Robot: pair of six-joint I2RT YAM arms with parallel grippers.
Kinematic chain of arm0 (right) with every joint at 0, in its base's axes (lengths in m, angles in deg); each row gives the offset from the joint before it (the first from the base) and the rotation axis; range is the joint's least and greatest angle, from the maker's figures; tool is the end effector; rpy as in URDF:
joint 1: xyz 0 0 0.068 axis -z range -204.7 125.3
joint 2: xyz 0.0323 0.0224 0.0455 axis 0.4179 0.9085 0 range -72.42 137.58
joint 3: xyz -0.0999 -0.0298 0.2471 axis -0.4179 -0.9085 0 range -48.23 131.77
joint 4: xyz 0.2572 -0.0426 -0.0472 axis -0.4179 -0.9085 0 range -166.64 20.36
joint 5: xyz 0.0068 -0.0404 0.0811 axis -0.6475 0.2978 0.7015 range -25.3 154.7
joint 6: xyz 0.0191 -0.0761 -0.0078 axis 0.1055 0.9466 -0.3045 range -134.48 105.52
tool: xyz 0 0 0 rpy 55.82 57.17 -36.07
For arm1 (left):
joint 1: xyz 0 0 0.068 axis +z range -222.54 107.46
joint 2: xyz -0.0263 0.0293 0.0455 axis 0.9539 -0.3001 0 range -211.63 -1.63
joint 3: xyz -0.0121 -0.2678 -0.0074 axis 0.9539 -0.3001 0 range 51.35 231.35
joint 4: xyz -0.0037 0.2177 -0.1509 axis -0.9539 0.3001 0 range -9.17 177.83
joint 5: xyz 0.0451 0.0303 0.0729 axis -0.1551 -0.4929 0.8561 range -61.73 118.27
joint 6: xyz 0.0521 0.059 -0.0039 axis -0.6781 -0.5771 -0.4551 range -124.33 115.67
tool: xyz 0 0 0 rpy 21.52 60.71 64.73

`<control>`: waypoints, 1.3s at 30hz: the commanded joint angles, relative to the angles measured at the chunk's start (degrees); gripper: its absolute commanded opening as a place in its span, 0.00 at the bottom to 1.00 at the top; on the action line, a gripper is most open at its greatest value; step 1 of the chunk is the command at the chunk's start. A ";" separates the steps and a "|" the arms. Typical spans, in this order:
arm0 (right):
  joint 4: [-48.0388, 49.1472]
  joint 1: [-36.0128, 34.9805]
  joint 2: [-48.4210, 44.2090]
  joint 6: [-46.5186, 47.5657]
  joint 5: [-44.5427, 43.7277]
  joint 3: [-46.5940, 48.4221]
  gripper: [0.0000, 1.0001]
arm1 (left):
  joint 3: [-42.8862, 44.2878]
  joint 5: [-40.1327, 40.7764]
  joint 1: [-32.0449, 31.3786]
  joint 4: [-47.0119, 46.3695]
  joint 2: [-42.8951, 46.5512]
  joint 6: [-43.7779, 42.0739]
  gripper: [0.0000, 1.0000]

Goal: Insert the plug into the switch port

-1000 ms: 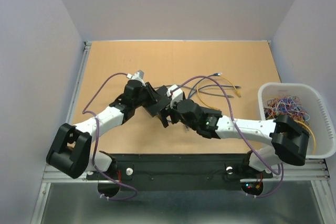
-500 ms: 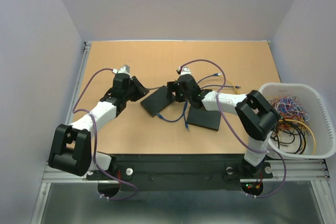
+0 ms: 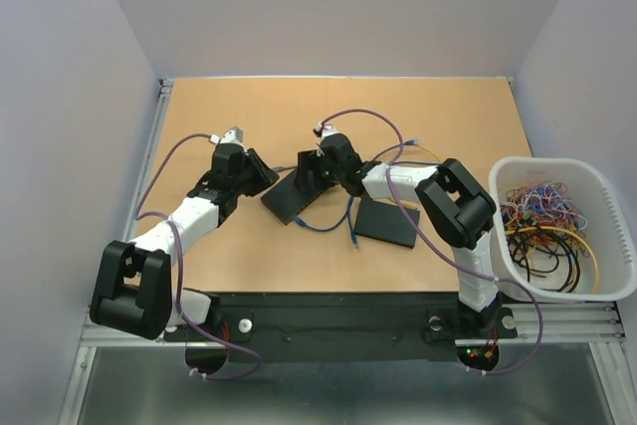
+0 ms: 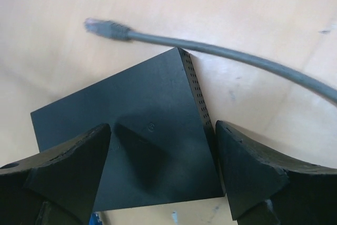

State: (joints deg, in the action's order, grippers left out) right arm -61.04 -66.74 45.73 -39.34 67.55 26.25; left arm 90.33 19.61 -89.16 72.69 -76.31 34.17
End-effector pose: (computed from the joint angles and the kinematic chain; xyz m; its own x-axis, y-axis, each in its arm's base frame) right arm 0.3538 0.3235 0.1323 -0.6810 -0.0486 -0.7307 -0.4548 0.8101 0.3700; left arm 0.2974 -0.0994 0.2019 -0.6026 -0.4623 -0.6505 0.0455 0.7939 -0.6064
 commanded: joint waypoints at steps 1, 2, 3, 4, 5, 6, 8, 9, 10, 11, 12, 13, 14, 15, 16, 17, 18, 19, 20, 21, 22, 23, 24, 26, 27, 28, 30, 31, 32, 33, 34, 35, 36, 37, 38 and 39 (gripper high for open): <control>2.47 -3.56 1.47 0.76 10.31 1.98 0.84 | -1.19 1.89 1.24 -1.17 3.48 -0.53 0.36; 2.56 -4.27 1.47 1.39 10.85 2.51 0.84 | -1.45 2.07 1.24 -1.17 3.74 -0.53 0.36; 2.56 -5.32 1.56 2.44 12.69 2.86 0.84 | -1.97 2.42 1.59 -1.17 4.27 -0.45 0.36; 2.56 -5.59 1.47 2.71 14.36 3.13 0.83 | -2.15 2.51 1.77 -1.09 4.53 -0.36 0.36; 2.65 -5.77 1.47 2.54 15.16 3.48 0.83 | -2.42 2.60 2.03 -1.00 4.80 -0.36 0.36; 3.00 -6.12 1.30 2.80 16.56 3.74 0.83 | -2.77 2.86 2.38 -0.91 5.24 -0.36 0.36; 3.61 -6.30 0.86 3.50 17.62 3.66 0.83 | -3.21 3.13 2.65 -0.56 5.85 -0.36 0.36; 3.62 -6.39 0.68 4.29 17.54 3.66 0.83 | -3.73 3.39 2.73 -0.56 6.29 -0.27 0.36; 3.53 -6.47 -0.19 5.77 15.62 3.48 0.83 | -4.09 3.65 2.74 -0.56 6.90 -0.01 0.36; 3.62 -6.39 -0.72 6.40 14.04 3.22 0.84 | -4.44 3.74 2.74 -0.56 7.26 0.08 0.36; 3.44 -6.39 -1.16 7.19 12.37 3.13 0.84 | -4.70 3.83 2.74 -0.56 7.52 0.08 0.36; 3.01 -6.39 -1.69 8.24 8.96 3.13 0.86 | -5.31 3.83 2.74 -0.47 7.79 0.08 0.36; 2.74 -6.30 -2.48 10.25 7.19 3.30 0.87 | -5.49 3.83 2.74 -0.12 8.22 -0.09 0.36; 2.30 -6.30 -2.66 11.23 5.34 3.65 0.88 | -5.58 3.92 2.74 0.49 8.40 -0.18 0.36; 1.17 -6.39 -2.75 13.41 1.67 4.96 0.89 | -5.24 3.75 2.82 1.02 9.19 -0.27 0.36; 0.46 -6.39 -2.66 14.48 -0.28 5.76 0.90 | -5.06 3.66 2.74 1.63 9.72 -0.18 0.36; -0.68 -6.39 -2.14 15.54 -1.96 6.46 0.91 | -4.45 3.57 2.74 3.29 10.33 -0.44 0.36; -1.30 -6.30 -1.61 17.98 -5.89 8.30 0.92 | -3.83 3.39 2.74 4.26 11.99 -0.62 0.36; -1.91 -6.39 -0.91 18.96 -7.49 9.19 0.92 | -3.30 3.39 2.74 5.49 12.88 -0.79 0.36; -2.79 -6.39 0.32 20.10 -9.08 10.15 0.93 | -1.73 3.22 2.74 8.03 13.76 -1.75 0.36; -3.06 -6.39 1.02 22.03 -12.22 10.86 0.93 | -0.67 3.65 2.74 9.97 15.51 -2.28 0.36; -3.32 -6.39 2.34 22.92 -13.39 12.34 0.94 | 1.51 4.18 2.74 13.90 16.48 -3.42 0.36; -3.50 -6.39 3.05 23.89 -14.01 12.97 0.94 | 2.49 4.88 2.74 15.77 17.36 -4.04 0.36; -3.85 -6.30 4.37 26.44 -15.24 15.07 0.95 | 3.99 6.47 2.74 20.24 20.00 -4.83 0.38; -4.20 -6.39 5.15 27.05 -15.33 15.78 0.95 | 5.21 6.38 2.74 21.66 20.88 -5.27 0.38; -4.29 -6.39 6.55 27.93 -15.51 16.66 0.96 | 5.75 4.73 2.82 23.16 22.45 -5.63 0.39; -4.91 -6.39 8.06 28.90 -15.16 18.06 0.96 | 6.45 1.39 2.74 24.84 23.87 -6.77 0.40; -5.52 -6.39 9.63 29.43 -14.55 19.55 0.97 | 6.98 -0.02 2.74 25.36 24.74 -7.90 0.42; -5.70 -6.39 10.25 30.30 -14.63 20.17 0.97 | 7.59 0.40 2.74 26.41 24.84 -10.70 0.42; -5.87 -6.39 10.87 30.75 -14.89 20.79 0.97 | 8.47 1.36 2.74 28.51 24.75 -12.55 0.42; -6.05 -6.39 11.57 31.10 -15.59 21.75 0.97 | 8.65 5.20 2.74 29.32 24.49 -13.88 0.42; -5.96 -6.39 12.71 32.06 -15.94 22.28 0.97 | 8.92 7.07 2.74 30.98 24.23 -14.50 0.42; -6.05 -6.39 13.42 32.59 -16.12 22.81 0.97 | 9.27 7.52 2.74 31.25 24.05 -14.59 0.42; -6.31 -6.39 13.95 33.03 -15.86 23.25 0.97 | 9.53 5.17 2.74 31.00 24.31 -14.86 0.42; -6.23 -6.39 15.00 33.91 -15.86 24.04 0.97 | 9.01 3.76 2.74 28.91 24.75 -15.38 0.42; -6.49 -6.39 15.44 34.09 -15.86 24.48 0.97 | 7.79 2.87 2.82 28.01 25.10 -15.30 0.42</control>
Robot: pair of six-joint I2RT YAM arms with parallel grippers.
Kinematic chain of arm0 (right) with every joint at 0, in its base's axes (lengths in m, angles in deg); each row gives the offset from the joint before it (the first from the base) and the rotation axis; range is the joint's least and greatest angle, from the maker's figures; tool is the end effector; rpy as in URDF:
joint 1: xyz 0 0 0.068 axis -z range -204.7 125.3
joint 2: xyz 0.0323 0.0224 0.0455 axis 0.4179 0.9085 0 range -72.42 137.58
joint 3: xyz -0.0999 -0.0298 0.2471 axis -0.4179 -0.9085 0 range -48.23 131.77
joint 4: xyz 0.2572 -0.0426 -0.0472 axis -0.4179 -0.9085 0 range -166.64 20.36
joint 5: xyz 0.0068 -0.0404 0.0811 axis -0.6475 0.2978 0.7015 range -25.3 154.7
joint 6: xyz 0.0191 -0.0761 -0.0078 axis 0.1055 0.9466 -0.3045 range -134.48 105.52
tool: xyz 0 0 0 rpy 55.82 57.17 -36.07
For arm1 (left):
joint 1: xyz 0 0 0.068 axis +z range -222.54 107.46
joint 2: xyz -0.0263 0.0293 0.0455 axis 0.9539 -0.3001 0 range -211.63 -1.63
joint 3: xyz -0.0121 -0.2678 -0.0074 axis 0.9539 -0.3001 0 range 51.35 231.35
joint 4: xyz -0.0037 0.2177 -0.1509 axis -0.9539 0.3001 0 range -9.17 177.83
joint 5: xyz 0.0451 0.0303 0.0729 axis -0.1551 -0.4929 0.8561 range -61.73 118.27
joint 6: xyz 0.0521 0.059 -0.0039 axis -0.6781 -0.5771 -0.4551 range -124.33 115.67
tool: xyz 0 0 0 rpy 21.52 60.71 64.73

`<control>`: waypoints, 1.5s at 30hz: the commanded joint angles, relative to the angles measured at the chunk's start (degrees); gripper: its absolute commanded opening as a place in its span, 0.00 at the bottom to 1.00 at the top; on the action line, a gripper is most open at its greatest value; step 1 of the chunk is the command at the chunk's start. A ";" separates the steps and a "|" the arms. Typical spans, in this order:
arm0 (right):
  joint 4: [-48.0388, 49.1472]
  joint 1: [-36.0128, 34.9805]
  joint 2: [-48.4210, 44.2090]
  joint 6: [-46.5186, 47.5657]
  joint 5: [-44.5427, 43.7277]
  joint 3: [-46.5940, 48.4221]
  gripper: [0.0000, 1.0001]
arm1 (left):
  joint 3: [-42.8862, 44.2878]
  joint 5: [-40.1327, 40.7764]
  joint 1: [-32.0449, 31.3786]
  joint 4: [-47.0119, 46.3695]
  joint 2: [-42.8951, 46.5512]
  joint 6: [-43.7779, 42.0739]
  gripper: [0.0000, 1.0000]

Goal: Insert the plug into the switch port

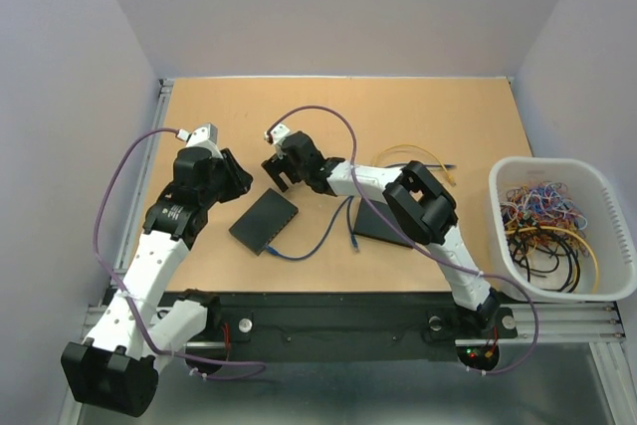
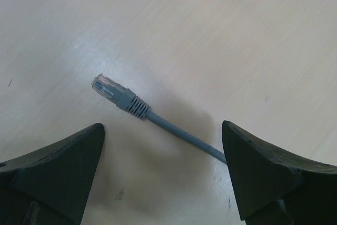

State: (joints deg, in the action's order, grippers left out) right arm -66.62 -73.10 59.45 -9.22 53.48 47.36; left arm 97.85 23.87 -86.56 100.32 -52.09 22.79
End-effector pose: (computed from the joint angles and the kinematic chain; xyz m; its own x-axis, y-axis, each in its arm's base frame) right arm 0.3726 0.3998 0.1307 -0.3052 -0.4791 -0.8230 -0.6561 0.7321 -0.1829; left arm 0.2287 -0.0624 0.2998 -0.4848 -0.3473 -0.8027 0.0999 0.8898 -0.4453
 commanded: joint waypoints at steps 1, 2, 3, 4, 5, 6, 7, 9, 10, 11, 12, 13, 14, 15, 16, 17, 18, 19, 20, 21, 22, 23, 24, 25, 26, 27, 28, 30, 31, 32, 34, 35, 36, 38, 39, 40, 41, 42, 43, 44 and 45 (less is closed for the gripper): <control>-1.00 -0.03 2.07 4.32 -1.52 3.72 0.98 | 0.17 -1.66 0.22 -0.06 1.41 -3.91 0.42; -1.09 -0.03 2.42 4.50 -1.43 3.81 0.98 | 0.26 -1.75 0.22 -0.06 1.50 -4.08 0.42; -1.01 0.06 2.77 4.59 -1.17 4.25 0.98 | 0.34 -1.84 0.22 0.11 1.41 -4.26 0.42; -1.09 0.06 3.47 4.59 -0.91 4.51 0.97 | 0.17 -1.92 0.22 -0.06 1.41 -4.35 0.42; -1.09 -0.02 3.65 4.67 -0.56 4.69 0.97 | 0.00 -2.27 0.22 -0.32 1.33 -4.35 0.42; -1.18 -0.03 4.18 4.59 -0.38 4.78 0.97 | -0.09 -2.45 0.22 -0.59 1.15 -4.44 0.42; -1.09 -0.03 4.35 4.50 -0.03 4.78 0.95 | -0.09 -2.54 0.22 -0.59 0.98 -4.44 0.42; -1.09 0.06 4.97 4.06 2.07 4.69 0.89 | -0.09 -2.71 0.40 -0.68 0.36 -4.44 0.42; -1.18 0.24 5.06 3.97 3.21 4.52 0.86 | -0.09 -2.89 0.66 -0.76 0.10 -4.44 0.42; -1.18 0.41 5.23 3.97 6.18 4.26 0.81 | -0.09 -2.89 0.75 -0.68 0.01 -4.44 0.42; -1.09 0.59 5.32 3.80 7.43 4.17 0.76 | -0.18 -2.98 0.75 -0.68 -0.08 -4.44 0.42; -1.09 0.94 5.50 3.62 8.66 3.73 0.68 | -0.18 -2.98 0.75 -0.68 0.01 -4.44 0.42; -1.09 1.20 5.59 3.27 10.76 3.55 0.64 | -0.18 -2.89 0.84 -0.76 0.01 -4.44 0.42; -1.09 1.38 5.59 3.01 10.87 3.46 0.60 | -0.18 -2.89 0.84 -0.76 0.09 -4.44 0.42; -1.09 1.64 5.67 2.92 13.31 3.20 0.54 | -0.27 -2.80 0.84 -0.76 0.18 -4.44 0.42; -1.18 2.17 5.59 2.83 15.59 2.68 0.52 | -0.36 -2.80 0.84 -0.85 0.27 -4.26 0.43; -1.09 2.35 5.76 2.83 16.57 2.41 0.46 | -0.27 -2.72 0.84 -0.85 0.27 -4.26 0.43; -1.09 2.52 5.85 2.74 17.19 2.32 0.42 | -0.36 -2.80 0.84 -0.94 0.27 -4.26 0.43; -1.18 2.87 6.11 3.00 18.68 2.06 0.39 | -0.36 -2.80 0.92 -1.03 0.27 -4.26 0.43; -1.18 3.05 6.20 3.01 19.39 1.97 0.36 | -0.36 -2.98 0.93 -1.03 0.27 -4.26 0.43; -1.27 3.05 6.29 3.09 20.01 1.88 0.26 | -0.36 -2.98 0.93 -1.03 0.18 -4.26 0.43; -1.36 3.22 6.46 3.09 21.49 1.88 0.21 | -0.45 -3.07 1.01 -1.03 0.01 -4.26 0.43; -1.36 3.31 6.64 3.09 22.20 1.53 0.18 | -0.45 -3.15 1.01 -1.12 -0.08 -4.26 0.42; -1.36 3.31 6.64 3.09 22.82 1.44 0.16 | -0.45 -3.15 1.01 -1.12 -0.17 -4.26 0.43; -1.36 3.49 6.64 3.09 23.96 0.92 0.12 | -0.45 -3.24 1.10 -1.20 -0.34 -4.26 0.43; -1.36 3.40 6.64 3.18 24.49 0.65 0.10 | -0.62 -3.16 1.10 -1.29 -0.34 -4.17 0.42; -1.27 3.49 6.29 3.18 24.67 0.47 0.06 | -0.71 -3.15 1.10 -1.38 -0.43 -4.09 0.43; -1.36 3.49 5.50 3.44 24.50 -0.31 0.00 | -0.71 -3.15 1.10 -1.29 -0.61 -3.91 0.42; -1.27 3.49 4.98 3.53 24.15 -1.01 0.00 | -0.71 -3.15 1.10 -1.29 -0.52 -3.91 0.43; -1.27 3.58 3.41 3.71 23.53 -1.37 0.00 | -0.71 -2.98 1.10 -1.29 -0.61 -3.91 0.42; -1.27 3.75 0.42 3.97 22.48 -2.60 0.00 | -0.71 -2.72 1.19 -1.29 -0.43 -3.82 0.42; -1.27 3.75 -0.73 3.88 22.13 -2.95 0.01 | -0.71 -2.63 1.19 -1.38 -0.34 -3.74 0.42; -1.27 3.75 -1.87 3.88 21.95 -3.39 0.01 | -0.71 -2.54 1.19 -1.38 -0.26 -3.73 0.42; -1.18 4.02 -5.81 3.36 21.25 -4.36 0.00 | -0.62 -2.28 1.19 -1.29 0.18 -3.56 0.42; -1.18 3.93 -7.40 3.18 21.42 -4.80 0.00 | -0.71 -2.10 1.19 -1.38 0.36 -3.38 0.42; -1.18 4.02 -8.73 3.01 21.85 -5.06 0.01 | -0.80 -2.10 1.19 -1.38 0.62 -3.30 0.42; -1.18 4.02 -9.96 2.40 22.55 -6.02 0.00 | -0.71 -1.84 1.19 -1.38 1.06 -3.30 0.42; -1.18 4.02 -12.93 2.13 22.82 -6.64 0.00 | -0.80 -1.66 1.19 -1.38 1.32 -2.95 0.42; -1.18 4.02 -14.26 1.87 23.17 -7.34 0.00 | -0.88 -1.49 1.19 -1.55 1.59 -2.77 0.42; -1.09 3.93 -15.84 1.51 23.61 -8.74 0.00 | -0.97 -1.31 1.19 -1.82 2.11 -2.51 0.42; -1.18 3.93 -18.47 1.34 23.88 -9.63 0.01 | -1.15 -1.48 1.19 -2.08 2.29 -2.33 0.42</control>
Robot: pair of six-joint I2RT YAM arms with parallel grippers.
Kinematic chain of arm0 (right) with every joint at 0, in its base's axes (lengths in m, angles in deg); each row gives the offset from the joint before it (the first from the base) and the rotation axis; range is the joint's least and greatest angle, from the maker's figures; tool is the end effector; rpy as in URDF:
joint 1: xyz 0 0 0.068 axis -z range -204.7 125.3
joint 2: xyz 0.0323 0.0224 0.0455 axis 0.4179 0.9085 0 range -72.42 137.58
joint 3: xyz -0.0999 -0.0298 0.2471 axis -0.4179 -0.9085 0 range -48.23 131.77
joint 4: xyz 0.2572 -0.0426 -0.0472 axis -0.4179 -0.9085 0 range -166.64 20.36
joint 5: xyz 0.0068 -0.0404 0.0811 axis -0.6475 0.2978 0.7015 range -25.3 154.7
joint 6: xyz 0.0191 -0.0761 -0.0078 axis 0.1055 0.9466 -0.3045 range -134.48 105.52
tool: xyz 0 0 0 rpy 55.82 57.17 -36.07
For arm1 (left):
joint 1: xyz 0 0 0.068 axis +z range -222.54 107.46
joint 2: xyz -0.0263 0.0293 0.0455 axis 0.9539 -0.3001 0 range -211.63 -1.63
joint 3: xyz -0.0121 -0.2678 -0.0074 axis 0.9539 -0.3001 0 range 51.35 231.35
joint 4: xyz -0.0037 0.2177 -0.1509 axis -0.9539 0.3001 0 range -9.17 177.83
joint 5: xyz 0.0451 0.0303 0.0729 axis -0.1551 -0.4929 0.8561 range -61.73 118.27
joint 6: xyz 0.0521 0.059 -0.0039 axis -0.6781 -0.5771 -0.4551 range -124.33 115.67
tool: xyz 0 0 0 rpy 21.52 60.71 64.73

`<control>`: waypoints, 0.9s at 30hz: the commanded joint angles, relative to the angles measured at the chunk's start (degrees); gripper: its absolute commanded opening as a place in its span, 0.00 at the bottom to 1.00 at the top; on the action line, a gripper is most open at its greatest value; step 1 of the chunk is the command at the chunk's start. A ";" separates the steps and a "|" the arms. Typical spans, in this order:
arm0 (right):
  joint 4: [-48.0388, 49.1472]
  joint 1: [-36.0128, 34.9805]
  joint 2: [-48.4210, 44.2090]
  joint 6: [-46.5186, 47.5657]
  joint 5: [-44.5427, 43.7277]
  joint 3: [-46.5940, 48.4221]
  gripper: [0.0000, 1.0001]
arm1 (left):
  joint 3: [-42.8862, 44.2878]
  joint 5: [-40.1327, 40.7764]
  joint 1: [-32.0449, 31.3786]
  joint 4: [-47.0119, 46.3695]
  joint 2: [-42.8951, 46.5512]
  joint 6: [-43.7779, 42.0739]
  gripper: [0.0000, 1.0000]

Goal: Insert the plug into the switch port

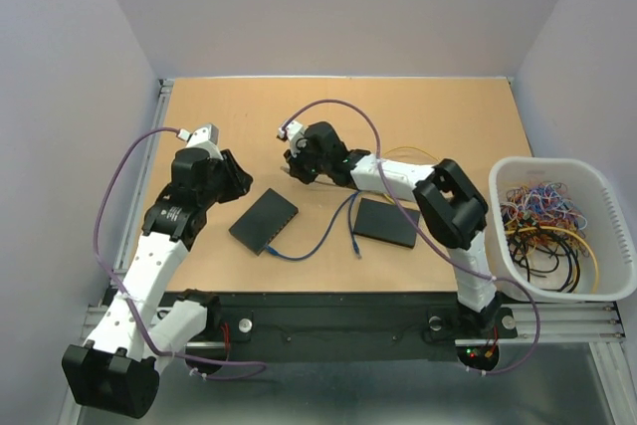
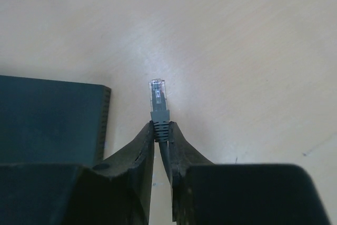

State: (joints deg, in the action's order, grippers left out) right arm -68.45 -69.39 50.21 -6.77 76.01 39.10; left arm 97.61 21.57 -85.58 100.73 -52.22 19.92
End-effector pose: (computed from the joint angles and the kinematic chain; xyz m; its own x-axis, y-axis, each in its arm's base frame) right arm 0.3558 0.3706 0.1583 -0.2871 -0.4689 -0.8353 -0.8512 0.5248 -0.0021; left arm 0.2288 -0.0611 0.2969 -0.4991 -0.3030 -0.8118 0.1347 0.8983 -0.4182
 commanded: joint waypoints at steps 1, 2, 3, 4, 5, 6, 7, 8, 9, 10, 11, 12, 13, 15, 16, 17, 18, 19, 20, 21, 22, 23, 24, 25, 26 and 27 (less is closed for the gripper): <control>0.74 0.21 -10.90 -1.29 1.69 -2.24 0.00 | -1.34 0.55 0.21 -3.02 2.68 1.32 0.42; 0.74 0.21 -12.31 -1.64 2.83 -3.21 0.00 | -1.70 -1.37 0.21 -3.81 3.04 2.02 0.42; 0.74 0.21 -13.63 -1.90 3.54 -4.44 0.01 | -2.31 -2.78 0.21 -5.90 3.30 3.33 0.42; 0.83 0.21 -16.69 -2.25 4.41 -6.54 0.01 | -4.32 -4.62 0.21 -7.49 3.48 4.74 0.42; 0.92 0.21 -18.03 -3.13 6.07 -7.78 0.00 | -5.82 -9.16 0.12 -9.77 4.00 7.80 0.42; 1.09 0.13 -19.69 -3.66 6.79 -9.01 0.00 | -7.31 -10.77 0.12 -14.32 4.35 9.40 0.42; 1.79 0.21 -21.10 -4.27 7.23 -11.72 0.00 | -8.63 -11.57 0.03 -16.19 4.53 10.80 0.42; 2.32 -0.05 -24.33 -4.89 7.84 -13.05 0.00 | -10.47 -11.50 -0.32 -17.69 5.14 12.91 0.42; 3.02 -0.40 -25.85 -5.85 8.20 -14.54 0.00 | -10.92 -11.23 -0.41 -19.62 5.32 13.36 0.42; 4.33 -0.75 -27.17 -6.03 7.50 -16.04 0.00 | -11.19 -10.88 -0.50 -19.55 5.59 13.89 0.42; 4.69 -1.88 -28.40 -6.12 6.71 -17.88 0.00 | -11.28 -10.62 -0.67 -21.20 6.11 14.42 0.42; 4.87 -2.42 -29.89 -6.21 5.31 -18.42 0.00 | -11.28 -10.88 -0.76 -22.79 6.38 15.64 0.42; 4.87 -2.86 -30.51 -6.38 4.78 -18.77 0.01 | -11.37 -11.05 -0.85 -23.76 6.64 16.17 0.42; 4.96 -4.00 -31.48 -6.65 3.99 -19.39 0.00 | -11.54 -11.49 -1.11 -25.78 7.34 17.93 0.42; 5.05 -4.27 -31.75 -6.91 3.81 -19.48 0.01 | -11.54 -11.67 -1.29 -26.49 7.43 18.37 0.42; 5.14 -4.70 -31.84 -7.26 3.55 -19.65 0.01 | -11.54 -12.02 -1.46 -27.01 7.69 18.81 0.42; 5.31 -4.97 -31.92 -7.44 3.63 -19.65 0.00 | -11.63 -12.02 -1.64 -27.45 7.78 19.16 0.43; 5.57 -5.06 -31.93 -7.53 3.54 -19.65 0.01 | -11.72 -12.02 -2.25 -28.42 7.87 19.60 0.43; 5.75 -5.41 -31.75 -7.53 3.46 -19.65 0.00 | -11.81 -12.02 -2.69 -28.95 8.05 19.87 0.45; 5.93 -5.59 -31.75 -7.53 3.28 -19.57 0.00 | -11.98 -11.93 -3.04 -29.65 7.96 19.87 0.45; 6.36 -5.67 -31.66 -7.62 3.28 -19.48 0.01 | -11.98 -11.76 -4.00 -29.83 7.96 19.96 0.46; 6.54 -5.85 -31.57 -7.53 3.10 -19.39 0.00 | -12.07 -10.97 -4.54 -30.01 7.70 20.05 0.47; 6.63 -6.11 -31.66 -7.53 3.10 -19.22 0.00 | -11.98 -10.53 -5.15 -29.92 7.44 20.05 0.47; 6.89 -6.11 -31.75 -7.53 3.19 -19.13 0.00 | -12.16 -10.09 -5.68 -29.92 7.26 20.05 0.47; 6.98 -6.38 -31.75 -9.10 3.28 -19.04 0.00 | -12.25 -9.22 -6.55 -29.92 6.82 20.13 0.47; 7.16 -6.55 -31.84 -9.37 3.19 -19.04 0.00 | -12.25 -8.86 -7.00 -30.01 6.56 20.22 0.48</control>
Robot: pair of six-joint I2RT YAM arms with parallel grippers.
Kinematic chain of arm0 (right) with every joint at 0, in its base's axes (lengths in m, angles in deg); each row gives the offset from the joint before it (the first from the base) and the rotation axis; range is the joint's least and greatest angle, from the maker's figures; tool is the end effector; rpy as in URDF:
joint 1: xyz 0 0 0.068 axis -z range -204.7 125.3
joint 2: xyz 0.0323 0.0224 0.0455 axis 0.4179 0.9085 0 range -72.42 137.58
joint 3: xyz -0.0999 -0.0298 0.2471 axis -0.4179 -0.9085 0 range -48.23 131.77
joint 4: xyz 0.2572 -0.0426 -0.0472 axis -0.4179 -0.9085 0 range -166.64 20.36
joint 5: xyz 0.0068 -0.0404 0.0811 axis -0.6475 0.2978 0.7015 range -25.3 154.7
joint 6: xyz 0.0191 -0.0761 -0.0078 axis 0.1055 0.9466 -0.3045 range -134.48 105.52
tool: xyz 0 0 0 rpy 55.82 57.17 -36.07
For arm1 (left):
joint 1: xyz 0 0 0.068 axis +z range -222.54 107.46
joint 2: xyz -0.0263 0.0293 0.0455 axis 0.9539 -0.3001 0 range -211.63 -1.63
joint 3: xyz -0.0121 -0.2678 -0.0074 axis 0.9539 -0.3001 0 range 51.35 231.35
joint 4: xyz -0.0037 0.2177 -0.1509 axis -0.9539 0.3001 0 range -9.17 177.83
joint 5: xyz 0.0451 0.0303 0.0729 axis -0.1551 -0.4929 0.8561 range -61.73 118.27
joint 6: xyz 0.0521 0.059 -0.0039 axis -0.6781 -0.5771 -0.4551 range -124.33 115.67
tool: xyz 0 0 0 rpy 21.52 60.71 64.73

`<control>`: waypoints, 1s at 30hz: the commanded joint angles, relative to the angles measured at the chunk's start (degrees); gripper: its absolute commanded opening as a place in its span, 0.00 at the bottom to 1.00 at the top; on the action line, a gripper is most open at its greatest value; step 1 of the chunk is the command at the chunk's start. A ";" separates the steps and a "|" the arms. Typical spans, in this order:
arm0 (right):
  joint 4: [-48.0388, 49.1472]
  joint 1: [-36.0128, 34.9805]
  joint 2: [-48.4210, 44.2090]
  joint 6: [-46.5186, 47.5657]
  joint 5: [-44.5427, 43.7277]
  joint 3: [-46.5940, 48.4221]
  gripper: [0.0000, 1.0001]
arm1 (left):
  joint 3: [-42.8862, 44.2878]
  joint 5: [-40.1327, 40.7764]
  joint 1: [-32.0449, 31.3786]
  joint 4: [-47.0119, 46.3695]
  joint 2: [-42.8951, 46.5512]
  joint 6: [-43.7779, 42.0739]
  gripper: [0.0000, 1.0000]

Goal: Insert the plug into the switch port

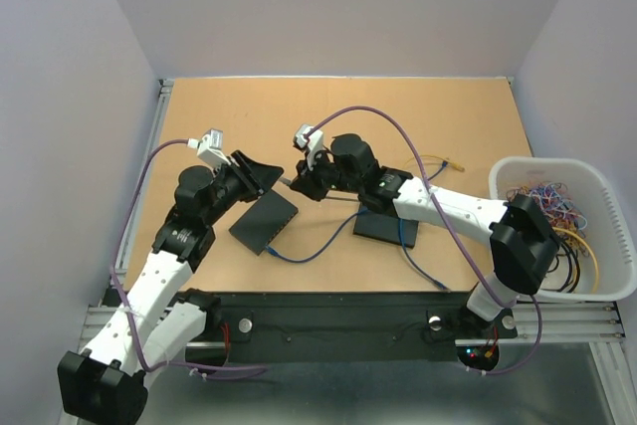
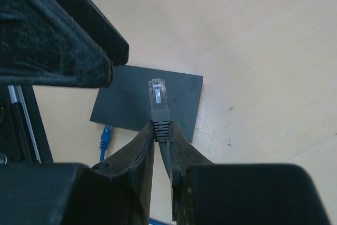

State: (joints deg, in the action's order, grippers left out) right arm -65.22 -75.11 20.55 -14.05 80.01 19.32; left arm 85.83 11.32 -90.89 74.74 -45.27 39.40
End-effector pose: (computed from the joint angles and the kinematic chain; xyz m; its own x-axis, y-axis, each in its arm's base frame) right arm 0.2500 0.3302 0.2699 -0.2216 -0.2792 -0.9343 -0.9020 0.4227 0.0876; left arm 0.2083 -0.0898 0.3046 -0.4359 -0.5520 -0.7108 0.3822 0.6015 -0.7015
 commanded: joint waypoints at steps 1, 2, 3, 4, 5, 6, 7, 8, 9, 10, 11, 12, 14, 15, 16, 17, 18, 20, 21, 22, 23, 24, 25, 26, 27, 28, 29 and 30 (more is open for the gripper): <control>4.18 -0.91 -2.18 -2.27 -0.72 0.74 0.00 | -0.47 1.74 -2.13 -4.11 -0.74 0.75 0.48; 4.27 -1.09 -2.18 -2.36 -0.81 0.92 0.01 | -0.47 2.35 -3.00 -4.11 -1.36 0.75 0.48; 4.45 -1.35 -2.26 -2.36 -0.81 0.92 0.00 | -0.38 2.80 -3.44 -4.02 -1.62 0.75 0.48; 4.45 -1.44 -2.27 -2.36 -0.90 0.92 0.00 | -0.38 3.15 -3.88 -4.02 -1.80 0.83 0.48; 4.45 -1.62 -2.18 -2.36 -0.90 0.83 0.01 | -0.29 3.59 -4.24 -4.11 -2.06 0.84 0.48; 4.54 -1.71 -2.35 -2.36 -1.16 0.83 0.00 | -0.20 4.55 -4.94 -3.93 -2.15 0.75 0.48; 4.45 -1.79 -2.35 -2.36 -1.07 0.74 0.00 | -0.11 5.08 -5.03 -3.85 -2.15 0.66 0.48; 4.45 -1.97 -2.61 -2.36 -1.25 0.57 0.01 | -0.03 6.04 -5.29 -3.15 -2.24 0.31 0.48; 4.45 -2.06 -2.70 -2.36 -1.51 0.48 0.00 | 0.23 6.57 -5.29 -2.71 -2.24 0.13 0.48; 4.54 -2.14 -2.79 -2.36 -1.60 0.39 0.00 | 0.67 7.01 -5.29 -2.27 -2.24 -0.13 0.48; 4.54 -2.23 -2.97 -2.36 -1.86 0.22 0.00 | 0.94 7.89 -5.29 -1.91 -2.24 -0.39 0.48; 4.45 -2.23 -3.32 -2.36 -2.39 0.13 0.00 | 1.20 8.25 -5.29 -1.21 -2.24 -0.74 0.48; 4.54 -2.32 -3.58 -2.27 -2.57 -0.05 0.00 | 1.82 9.21 -5.29 -0.60 -2.07 -1.01 0.48; 4.45 -2.32 -3.67 -2.27 -3.18 -0.14 0.01 | 2.08 9.65 -5.29 0.02 -1.98 -1.10 0.48; 4.54 -2.32 -3.85 -2.18 -3.62 -0.22 0.00 | 2.34 10.09 -5.29 0.28 -1.72 -1.27 0.48; 4.45 -2.32 -3.85 -2.18 -3.53 -0.31 0.01 | 2.43 10.96 -5.29 0.55 -1.37 -1.36 0.48; 4.45 -2.32 -4.02 -2.10 -3.53 -0.49 0.00 | 2.61 11.41 -5.29 1.07 -1.28 -1.54 0.48; 4.54 -2.32 -4.46 -2.10 -2.92 -0.58 0.01 | 2.70 12.29 -5.29 1.25 -1.19 -2.24 0.48; 4.45 -2.32 -4.46 -2.27 -2.40 -0.49 0.00 | 2.79 12.47 -5.21 1.25 -1.53 -2.33 0.48; 4.45 -2.41 -4.55 -2.27 -2.30 -0.49 0.01 | 2.79 12.38 -5.29 1.25 -1.80 -2.42 0.48; 4.54 -2.50 -4.55 -2.45 -2.30 -0.40 0.00 | 2.79 11.86 -5.29 0.91 -2.59 -2.33 0.48; 4.54 -2.50 -4.55 -2.53 -2.30 -0.40 0.00 | 2.70 11.50 -5.29 0.64 -2.85 -2.15 0.48; 4.45 -2.67 -4.55 -2.54 -2.30 -0.14 0.00 | 2.35 11.07 -5.29 0.20 -3.47 -2.07 0.48; 4.54 -2.76 -4.55 -2.54 -2.22 -0.14 0.00 | 2.09 10.28 -5.29 -0.58 -3.65 -1.72 0.48; 4.54 -2.76 -4.46 -2.54 -2.13 -0.05 0.00 | 1.91 10.10 -5.38 -1.03 -3.82 -1.45 0.48; 4.54 -2.76 -4.46 -2.62 -2.04 0.13 0.00 | 1.73 9.75 -5.38 -1.38 -3.82 -1.28 0.48; 4.54 -2.93 -4.29 -2.62 -1.95 0.21 0.00 | 1.47 9.74 -5.38 -1.64 -3.82 -1.10 0.48; 4.63 -3.02 -4.11 -2.62 -1.86 0.39 0.00 | 1.38 9.66 -5.38 -2.26 -3.74 -0.92 0.48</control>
State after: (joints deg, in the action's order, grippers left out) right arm -64.36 -77.04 18.58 -16.06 77.74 19.32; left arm 85.98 21.90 -96.07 76.32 -49.38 38.54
